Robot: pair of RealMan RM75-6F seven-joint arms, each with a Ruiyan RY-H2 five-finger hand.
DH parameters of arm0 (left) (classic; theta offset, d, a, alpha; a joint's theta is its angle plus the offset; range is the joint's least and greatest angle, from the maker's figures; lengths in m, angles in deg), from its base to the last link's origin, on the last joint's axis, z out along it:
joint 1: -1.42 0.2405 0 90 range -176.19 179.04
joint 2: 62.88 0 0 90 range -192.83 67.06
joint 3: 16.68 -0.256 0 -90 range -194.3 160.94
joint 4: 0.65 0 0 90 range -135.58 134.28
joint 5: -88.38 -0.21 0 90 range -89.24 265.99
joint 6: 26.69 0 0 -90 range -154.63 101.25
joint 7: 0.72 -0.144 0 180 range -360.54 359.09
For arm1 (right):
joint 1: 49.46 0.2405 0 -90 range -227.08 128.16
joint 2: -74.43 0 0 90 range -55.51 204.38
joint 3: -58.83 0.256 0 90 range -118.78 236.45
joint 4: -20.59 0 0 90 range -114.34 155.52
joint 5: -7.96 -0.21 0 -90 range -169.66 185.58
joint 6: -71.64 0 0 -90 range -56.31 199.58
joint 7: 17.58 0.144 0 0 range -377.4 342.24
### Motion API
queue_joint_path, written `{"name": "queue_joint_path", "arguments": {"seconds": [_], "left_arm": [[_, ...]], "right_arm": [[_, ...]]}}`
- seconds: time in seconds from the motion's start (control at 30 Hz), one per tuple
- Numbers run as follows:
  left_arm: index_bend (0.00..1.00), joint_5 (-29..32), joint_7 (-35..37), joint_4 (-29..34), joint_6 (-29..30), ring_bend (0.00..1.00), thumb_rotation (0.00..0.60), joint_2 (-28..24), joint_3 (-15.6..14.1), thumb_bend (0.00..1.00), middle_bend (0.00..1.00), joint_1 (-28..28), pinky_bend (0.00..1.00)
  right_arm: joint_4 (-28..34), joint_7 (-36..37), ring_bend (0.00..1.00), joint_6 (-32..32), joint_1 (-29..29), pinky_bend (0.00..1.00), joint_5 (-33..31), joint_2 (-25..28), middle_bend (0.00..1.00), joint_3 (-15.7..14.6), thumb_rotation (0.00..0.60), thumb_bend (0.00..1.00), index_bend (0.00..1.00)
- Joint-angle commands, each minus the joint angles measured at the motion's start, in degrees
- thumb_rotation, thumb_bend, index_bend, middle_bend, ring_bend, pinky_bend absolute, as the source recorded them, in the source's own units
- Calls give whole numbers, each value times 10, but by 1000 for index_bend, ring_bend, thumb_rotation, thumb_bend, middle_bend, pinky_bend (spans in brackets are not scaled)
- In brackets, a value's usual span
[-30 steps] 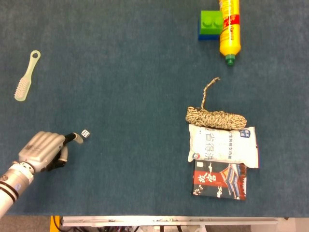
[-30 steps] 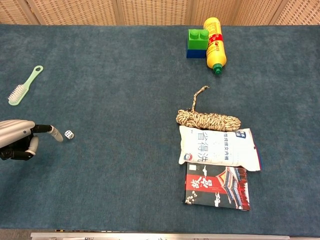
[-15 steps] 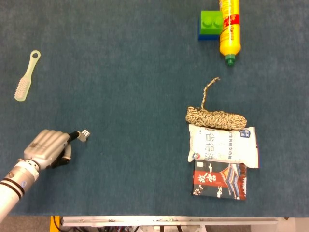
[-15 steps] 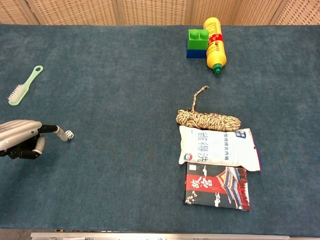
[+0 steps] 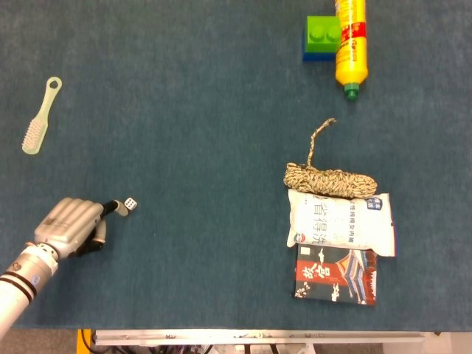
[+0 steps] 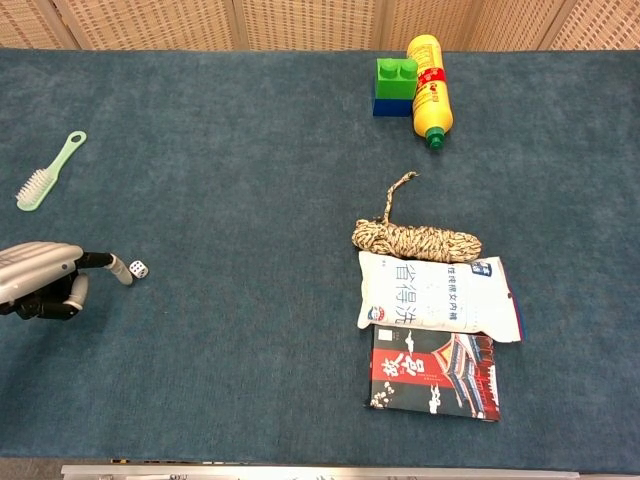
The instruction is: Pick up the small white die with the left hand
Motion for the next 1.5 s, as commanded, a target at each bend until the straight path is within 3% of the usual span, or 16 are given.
{"name": "queue_joint_path", "arguments": {"seconds": [0.03,1.5], "left_arm": [[266,0,0,-3,1,1000,600,2,1,907,1000,0,1000],[273,24,-39,21,-2,1000,600,3,17,907,1000,-28,1000]], "right_arm": [[0,-1,186,0,0,275,0,0,213,0,600,136,441],[0,1,185,5,2,276,0,0,213,-2,600,136,441]]}}
